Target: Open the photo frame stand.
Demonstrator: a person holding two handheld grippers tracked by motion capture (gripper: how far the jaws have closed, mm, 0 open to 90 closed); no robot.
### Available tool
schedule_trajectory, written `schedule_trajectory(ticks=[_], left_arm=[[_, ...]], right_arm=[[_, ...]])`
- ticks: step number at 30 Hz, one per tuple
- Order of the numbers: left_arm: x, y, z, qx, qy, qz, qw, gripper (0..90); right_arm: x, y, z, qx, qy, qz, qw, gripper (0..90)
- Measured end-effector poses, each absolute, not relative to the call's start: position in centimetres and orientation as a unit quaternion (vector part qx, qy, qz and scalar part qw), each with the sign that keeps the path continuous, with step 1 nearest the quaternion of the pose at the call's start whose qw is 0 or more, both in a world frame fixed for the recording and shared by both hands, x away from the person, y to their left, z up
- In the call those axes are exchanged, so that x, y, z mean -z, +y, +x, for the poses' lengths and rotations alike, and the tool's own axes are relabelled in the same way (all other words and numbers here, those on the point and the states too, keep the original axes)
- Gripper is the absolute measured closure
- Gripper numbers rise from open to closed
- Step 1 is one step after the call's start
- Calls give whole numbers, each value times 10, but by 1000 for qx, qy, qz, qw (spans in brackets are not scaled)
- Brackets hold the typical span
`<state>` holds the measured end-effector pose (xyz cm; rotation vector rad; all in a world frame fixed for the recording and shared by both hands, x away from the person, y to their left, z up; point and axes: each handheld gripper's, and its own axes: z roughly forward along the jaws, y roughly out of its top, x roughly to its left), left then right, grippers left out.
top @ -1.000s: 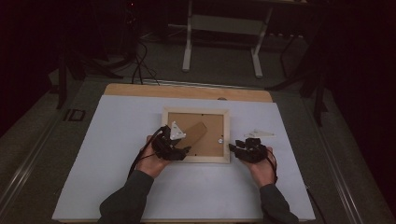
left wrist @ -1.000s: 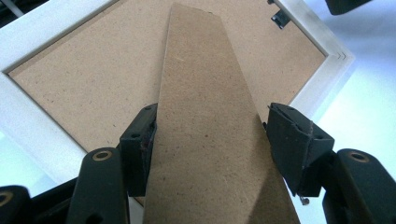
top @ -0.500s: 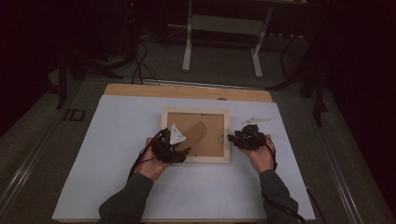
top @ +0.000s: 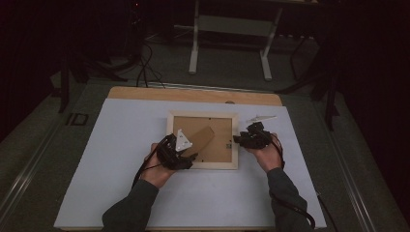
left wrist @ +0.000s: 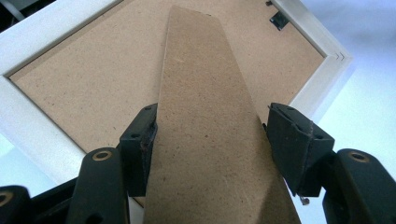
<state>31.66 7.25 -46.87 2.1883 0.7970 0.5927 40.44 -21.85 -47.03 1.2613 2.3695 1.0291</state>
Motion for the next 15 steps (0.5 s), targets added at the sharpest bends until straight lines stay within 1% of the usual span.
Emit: schedule_trajectory(ticks=[8, 15], left_arm=[[468, 72, 314, -238, 302, 849, 362, 393], [469, 72, 312, -243, 299, 847, 366, 393]], right_arm=[[463, -215, 414, -345, 829, 428, 105, 584], [459, -216, 422, -336, 838, 421, 91, 575]])
